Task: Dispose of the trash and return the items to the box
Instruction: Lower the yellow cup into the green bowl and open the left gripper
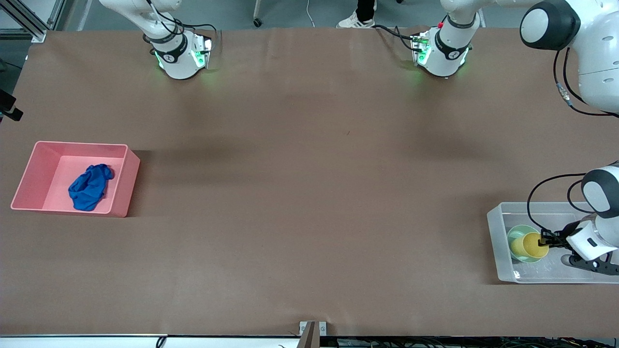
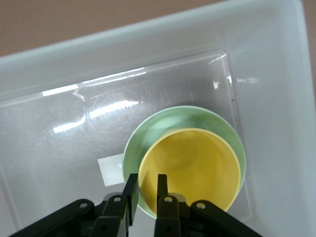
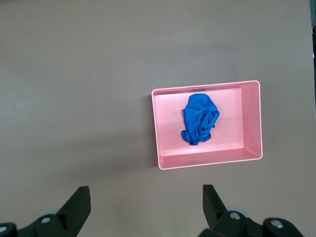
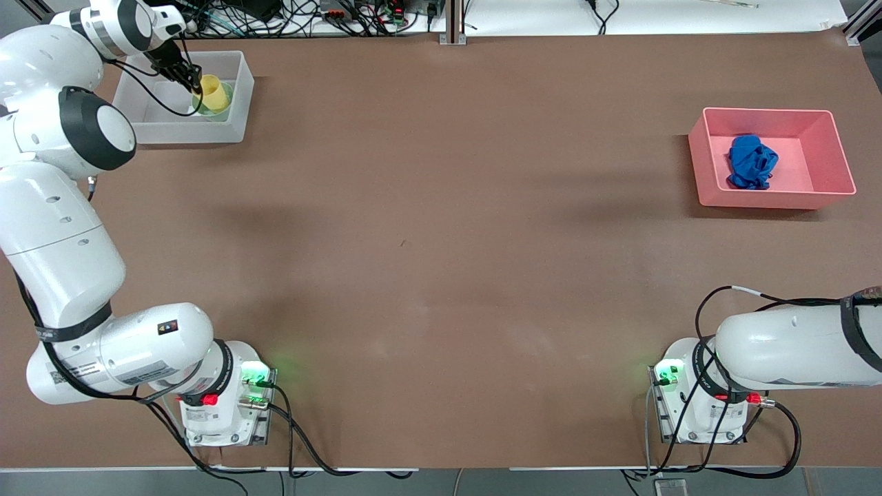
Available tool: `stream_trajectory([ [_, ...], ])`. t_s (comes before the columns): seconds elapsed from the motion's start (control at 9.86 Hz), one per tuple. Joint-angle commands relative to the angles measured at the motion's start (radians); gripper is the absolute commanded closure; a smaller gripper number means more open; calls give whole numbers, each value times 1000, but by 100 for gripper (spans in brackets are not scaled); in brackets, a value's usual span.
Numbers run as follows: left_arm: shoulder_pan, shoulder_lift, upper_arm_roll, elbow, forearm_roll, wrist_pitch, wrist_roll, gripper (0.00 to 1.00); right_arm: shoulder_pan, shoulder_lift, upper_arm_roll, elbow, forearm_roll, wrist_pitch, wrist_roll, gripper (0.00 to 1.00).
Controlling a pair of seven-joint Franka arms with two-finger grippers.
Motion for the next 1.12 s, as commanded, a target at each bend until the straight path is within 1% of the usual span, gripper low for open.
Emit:
stream_trajectory([
  [0.0, -6, -4, -1, -25, 17, 4, -30, 41, -8, -9, 3, -9, 8, 0, 9, 0],
  [0.1, -14, -32, -7, -27, 22, -4, -58, 13, -8, -9, 3, -9, 10, -1, 9, 0],
  [0.2, -27, -71, -8, -27, 22, -36, -64, 4, -8, -9, 3, -9, 8, -1, 9, 0],
  [0.3, -38, -115, -13, -25, 22, -78, -75, 1, -8, -9, 3, -9, 8, 0, 9, 0],
  [0.41, -49, -169, -25, -27, 22, -128, -93, 0, -8, -10, 3, -9, 8, -1, 9, 0],
  [0.71, -51, -311, -106, -28, 21, -305, -209, 0, -8, -9, 3, -9, 10, -1, 9, 0],
  [0.91, -49, -411, -146, -28, 11, -407, -254, 0, -8, -9, 3, -9, 10, -1, 9, 0],
  [1.01, -51, -462, -157, -43, 13, -433, -295, 0, -8, -9, 3, -9, 10, 0, 9, 0],
])
